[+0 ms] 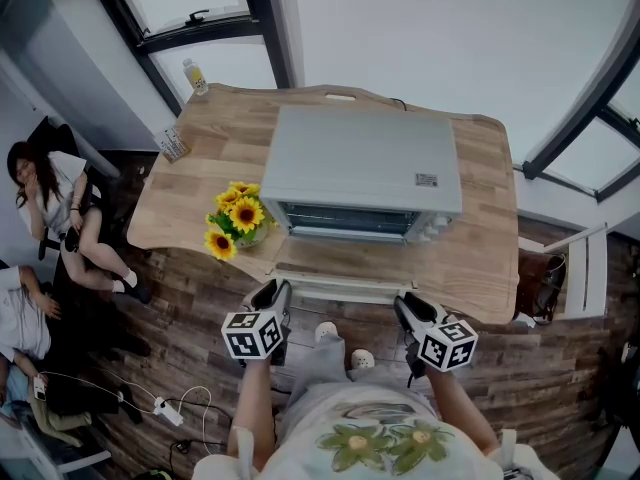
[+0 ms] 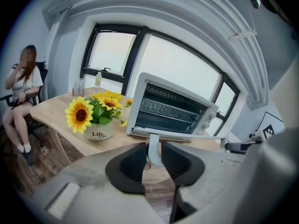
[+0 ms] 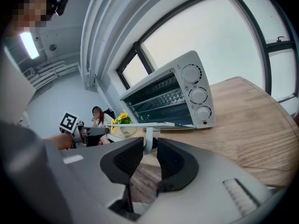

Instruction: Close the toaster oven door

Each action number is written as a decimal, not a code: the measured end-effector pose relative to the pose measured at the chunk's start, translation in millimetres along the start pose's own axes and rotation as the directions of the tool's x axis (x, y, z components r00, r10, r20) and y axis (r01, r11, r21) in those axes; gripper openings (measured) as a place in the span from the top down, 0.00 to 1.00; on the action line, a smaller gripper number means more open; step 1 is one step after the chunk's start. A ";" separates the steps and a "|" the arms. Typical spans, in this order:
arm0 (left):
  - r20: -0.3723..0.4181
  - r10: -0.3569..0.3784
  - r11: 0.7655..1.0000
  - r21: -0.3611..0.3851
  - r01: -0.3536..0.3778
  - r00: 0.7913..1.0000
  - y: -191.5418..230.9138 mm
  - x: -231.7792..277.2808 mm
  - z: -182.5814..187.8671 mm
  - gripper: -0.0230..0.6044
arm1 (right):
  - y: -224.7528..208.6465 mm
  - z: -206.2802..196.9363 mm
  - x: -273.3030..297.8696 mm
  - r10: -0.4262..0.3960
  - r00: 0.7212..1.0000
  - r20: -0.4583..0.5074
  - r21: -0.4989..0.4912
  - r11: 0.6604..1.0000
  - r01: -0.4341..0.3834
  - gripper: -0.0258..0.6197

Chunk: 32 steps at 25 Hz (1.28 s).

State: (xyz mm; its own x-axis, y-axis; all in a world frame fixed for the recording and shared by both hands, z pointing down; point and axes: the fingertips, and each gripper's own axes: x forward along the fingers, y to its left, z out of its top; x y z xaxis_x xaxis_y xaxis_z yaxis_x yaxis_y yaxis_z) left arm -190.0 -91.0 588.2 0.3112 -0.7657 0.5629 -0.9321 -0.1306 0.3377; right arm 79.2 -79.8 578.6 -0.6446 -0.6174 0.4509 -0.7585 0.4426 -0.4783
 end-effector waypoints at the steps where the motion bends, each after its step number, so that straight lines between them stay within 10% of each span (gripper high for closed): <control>1: 0.003 0.000 1.000 0.000 0.000 1.000 -0.5 -0.1 1.8 0.78 | 0.2 1.8 -0.1 0.001 1.000 0.004 0.001 1.000 -0.001 0.82; 32: 0.043 0.000 1.000 -0.018 0.001 0.999 -6.0 5.1 41.2 0.78 | 0.4 42.6 2.4 0.029 0.998 0.057 0.037 0.999 -0.031 0.82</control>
State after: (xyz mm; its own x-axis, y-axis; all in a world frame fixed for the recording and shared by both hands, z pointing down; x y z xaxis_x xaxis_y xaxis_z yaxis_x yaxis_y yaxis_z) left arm -190.5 -120.0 558.0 0.3030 -0.7922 0.5298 -0.9285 -0.1200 0.3515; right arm 81.4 -108.8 547.4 -0.6596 -0.6404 0.3934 -0.7342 0.4368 -0.5197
